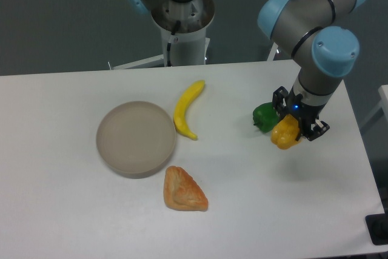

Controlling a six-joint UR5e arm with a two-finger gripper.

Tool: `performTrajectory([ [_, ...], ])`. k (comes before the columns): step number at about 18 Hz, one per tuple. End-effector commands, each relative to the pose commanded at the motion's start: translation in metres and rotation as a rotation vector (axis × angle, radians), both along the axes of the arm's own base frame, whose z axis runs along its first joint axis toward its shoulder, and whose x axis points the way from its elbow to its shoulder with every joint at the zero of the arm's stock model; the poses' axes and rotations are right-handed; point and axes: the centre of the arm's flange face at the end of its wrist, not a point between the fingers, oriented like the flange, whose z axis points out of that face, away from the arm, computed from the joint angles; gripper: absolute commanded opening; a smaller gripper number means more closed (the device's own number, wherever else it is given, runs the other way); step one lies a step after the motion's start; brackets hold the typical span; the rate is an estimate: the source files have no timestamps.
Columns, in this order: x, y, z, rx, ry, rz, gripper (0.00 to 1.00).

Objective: Pick up the yellow pepper from the table
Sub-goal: 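Lift the yellow pepper and carry it toward the green pepper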

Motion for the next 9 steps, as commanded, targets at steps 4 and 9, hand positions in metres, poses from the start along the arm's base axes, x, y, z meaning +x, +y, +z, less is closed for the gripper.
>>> performTrajectory([
  [4, 0.0023, 0.0010, -0.0010, 0.000, -0.004, -0.055, 0.21],
  [9, 0.0029, 0.0003, -0.0033, -0.011, 0.000, -0.061, 0.21],
])
